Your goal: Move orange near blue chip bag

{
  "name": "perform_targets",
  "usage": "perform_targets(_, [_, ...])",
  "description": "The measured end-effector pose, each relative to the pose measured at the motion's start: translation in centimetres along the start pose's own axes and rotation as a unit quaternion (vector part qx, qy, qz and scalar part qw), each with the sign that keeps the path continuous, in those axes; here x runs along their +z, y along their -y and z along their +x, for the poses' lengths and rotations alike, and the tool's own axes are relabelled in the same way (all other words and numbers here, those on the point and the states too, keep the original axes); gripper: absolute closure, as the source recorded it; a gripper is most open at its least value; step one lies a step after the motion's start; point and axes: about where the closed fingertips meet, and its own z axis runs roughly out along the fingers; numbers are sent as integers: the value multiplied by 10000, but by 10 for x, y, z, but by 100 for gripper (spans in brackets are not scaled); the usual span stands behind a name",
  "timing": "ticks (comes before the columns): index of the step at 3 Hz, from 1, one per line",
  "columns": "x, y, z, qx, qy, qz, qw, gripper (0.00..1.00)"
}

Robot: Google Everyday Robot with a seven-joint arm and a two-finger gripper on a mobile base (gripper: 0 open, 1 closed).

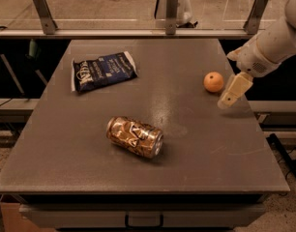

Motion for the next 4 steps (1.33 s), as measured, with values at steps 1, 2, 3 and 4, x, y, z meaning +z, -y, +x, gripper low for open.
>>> perform_targets(1, [21, 6, 4, 249, 79, -106, 9996, 17])
perform_targets(2, [33, 12, 7, 471, 165, -168, 9986, 40])
perform_targets(3, [30, 13, 5, 490, 176, -175, 9985, 64])
perform_targets(4, [25, 14, 3, 491, 177, -175, 9985, 87])
